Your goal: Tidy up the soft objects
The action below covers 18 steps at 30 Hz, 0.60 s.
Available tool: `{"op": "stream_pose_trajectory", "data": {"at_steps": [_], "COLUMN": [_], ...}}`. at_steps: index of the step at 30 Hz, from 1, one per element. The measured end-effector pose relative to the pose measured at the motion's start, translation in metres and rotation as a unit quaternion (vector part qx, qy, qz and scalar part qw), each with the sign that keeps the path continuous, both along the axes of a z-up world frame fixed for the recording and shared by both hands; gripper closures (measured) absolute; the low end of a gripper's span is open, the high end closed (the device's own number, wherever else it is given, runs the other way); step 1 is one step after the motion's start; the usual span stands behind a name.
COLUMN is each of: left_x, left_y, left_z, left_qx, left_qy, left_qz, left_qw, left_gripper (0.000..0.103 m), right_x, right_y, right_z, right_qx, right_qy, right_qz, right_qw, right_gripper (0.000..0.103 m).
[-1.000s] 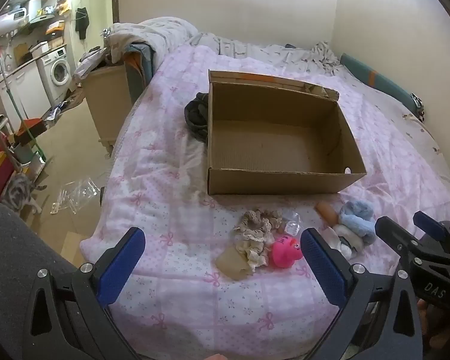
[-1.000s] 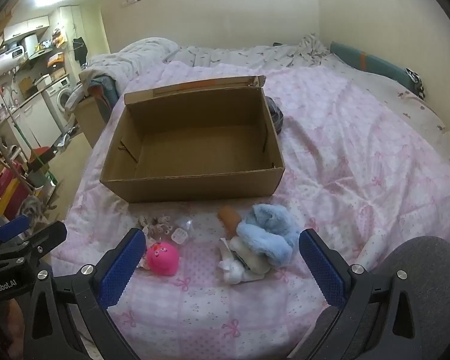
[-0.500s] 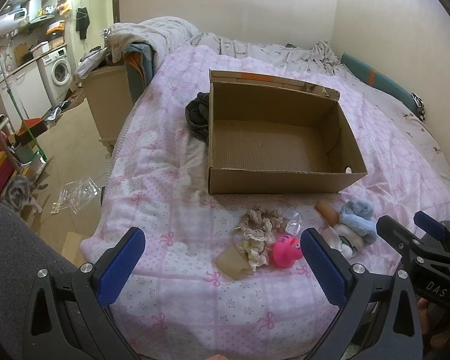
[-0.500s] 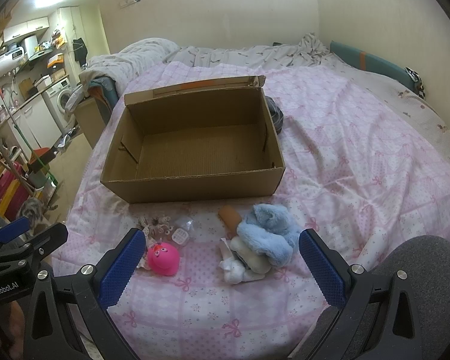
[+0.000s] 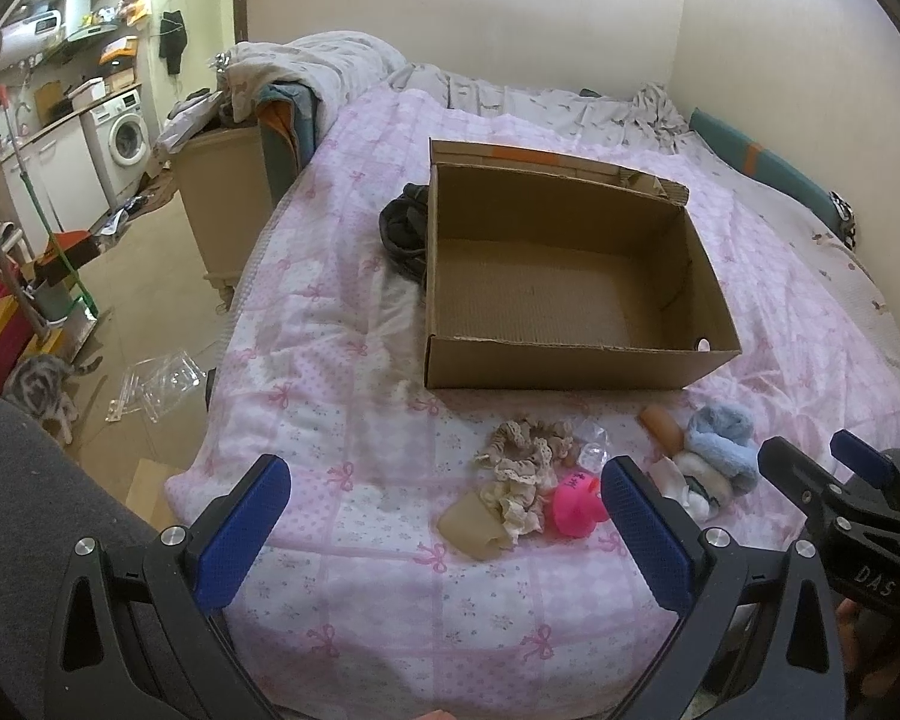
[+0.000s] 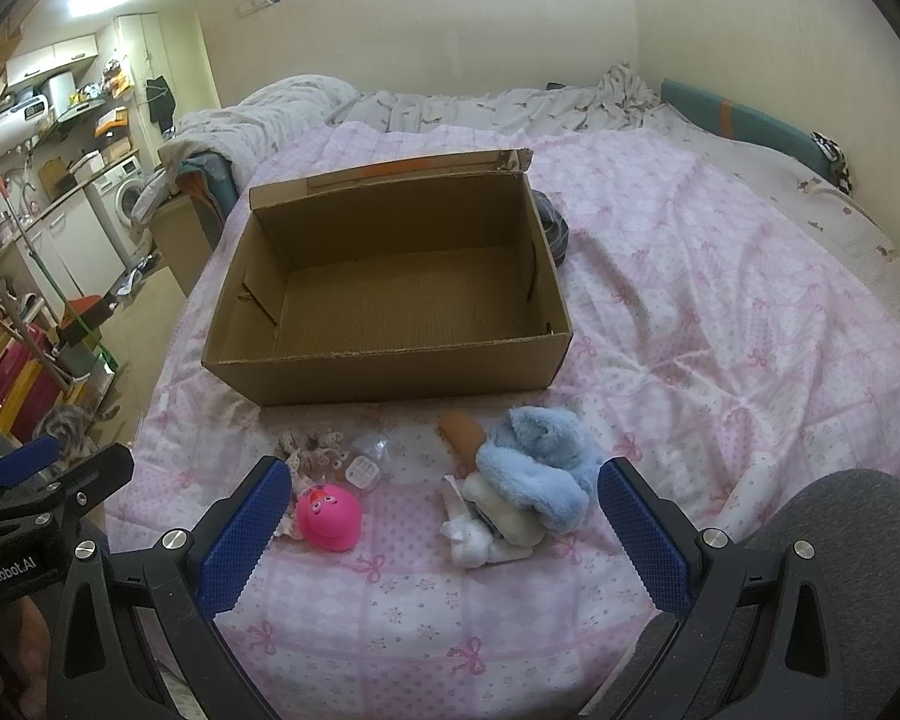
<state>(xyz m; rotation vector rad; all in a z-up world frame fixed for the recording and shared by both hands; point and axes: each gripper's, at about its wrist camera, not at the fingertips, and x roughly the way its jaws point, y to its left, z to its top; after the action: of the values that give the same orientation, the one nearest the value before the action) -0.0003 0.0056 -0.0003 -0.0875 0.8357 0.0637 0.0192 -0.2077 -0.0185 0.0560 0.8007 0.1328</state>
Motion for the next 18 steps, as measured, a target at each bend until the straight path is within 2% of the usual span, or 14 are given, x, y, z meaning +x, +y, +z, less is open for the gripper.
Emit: {"op": "stream_pose_trajectory", "data": {"at_steps": [18], "left_x": [-0.001], "left_y": [0.0], "left_z": [0.0037], "left_qx": [0.005], "left_qy": [-0.002], "left_qz": [-0.002], "left_qw": [1.0], "left_gripper": [0.0], "right_x": [-0.0005], "right_y": [0.0008], "right_z": [-0.001], "right_qx": [0.001], "right_qy": [-0.004], "right_qz": [-0.003], "right_qw": [1.0], "right_gripper": [0.0]}}
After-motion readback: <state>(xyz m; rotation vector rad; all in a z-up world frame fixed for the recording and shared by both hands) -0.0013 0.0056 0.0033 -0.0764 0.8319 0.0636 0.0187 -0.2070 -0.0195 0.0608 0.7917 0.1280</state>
